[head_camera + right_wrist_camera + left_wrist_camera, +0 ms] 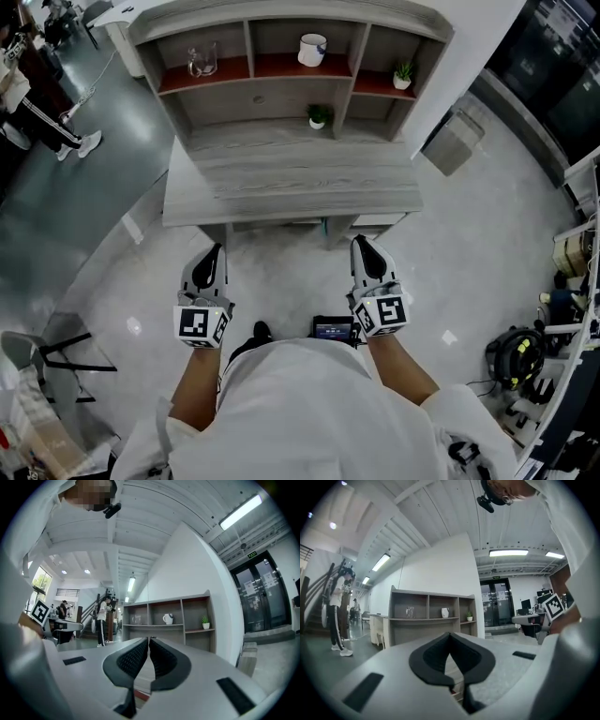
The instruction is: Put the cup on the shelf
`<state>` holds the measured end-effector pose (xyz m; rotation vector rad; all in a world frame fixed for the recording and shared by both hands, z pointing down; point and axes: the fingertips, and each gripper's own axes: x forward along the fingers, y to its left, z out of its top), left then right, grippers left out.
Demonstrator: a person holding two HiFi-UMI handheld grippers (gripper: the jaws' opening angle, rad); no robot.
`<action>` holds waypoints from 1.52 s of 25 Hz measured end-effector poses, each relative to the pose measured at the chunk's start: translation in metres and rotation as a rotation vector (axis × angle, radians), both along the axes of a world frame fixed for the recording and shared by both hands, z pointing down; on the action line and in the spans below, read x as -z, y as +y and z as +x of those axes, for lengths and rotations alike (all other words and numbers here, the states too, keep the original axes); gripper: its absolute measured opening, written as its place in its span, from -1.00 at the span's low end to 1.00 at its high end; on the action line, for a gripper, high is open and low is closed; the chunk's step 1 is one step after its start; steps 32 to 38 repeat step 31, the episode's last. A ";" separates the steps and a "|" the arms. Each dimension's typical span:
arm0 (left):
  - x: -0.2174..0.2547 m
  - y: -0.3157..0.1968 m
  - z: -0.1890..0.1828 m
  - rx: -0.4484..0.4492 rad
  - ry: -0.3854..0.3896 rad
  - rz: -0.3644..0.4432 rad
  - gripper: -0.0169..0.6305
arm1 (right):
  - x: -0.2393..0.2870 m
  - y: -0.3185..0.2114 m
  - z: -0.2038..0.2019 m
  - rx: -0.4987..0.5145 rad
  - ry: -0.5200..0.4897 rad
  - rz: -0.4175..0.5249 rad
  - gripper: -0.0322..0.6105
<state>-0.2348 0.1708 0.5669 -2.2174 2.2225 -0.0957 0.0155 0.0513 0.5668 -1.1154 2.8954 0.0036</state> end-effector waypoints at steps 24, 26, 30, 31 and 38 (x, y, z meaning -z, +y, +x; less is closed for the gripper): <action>-0.003 -0.011 0.009 -0.109 0.036 0.007 -0.92 | -0.019 0.005 0.014 -0.058 0.016 -0.033 -0.78; -0.002 -0.012 0.008 -0.102 0.045 0.013 -0.92 | -0.018 0.004 0.013 -0.058 0.017 -0.032 -0.78; -0.005 -0.017 0.004 -0.075 0.061 0.012 -0.92 | -0.018 -0.001 0.012 -0.054 0.016 -0.030 -0.78; -0.006 -0.018 0.003 -0.067 0.066 0.012 -0.92 | -0.017 -0.003 0.012 -0.053 0.015 -0.029 -0.78; -0.006 -0.018 0.003 -0.067 0.066 0.012 -0.92 | -0.017 -0.003 0.012 -0.053 0.015 -0.029 -0.78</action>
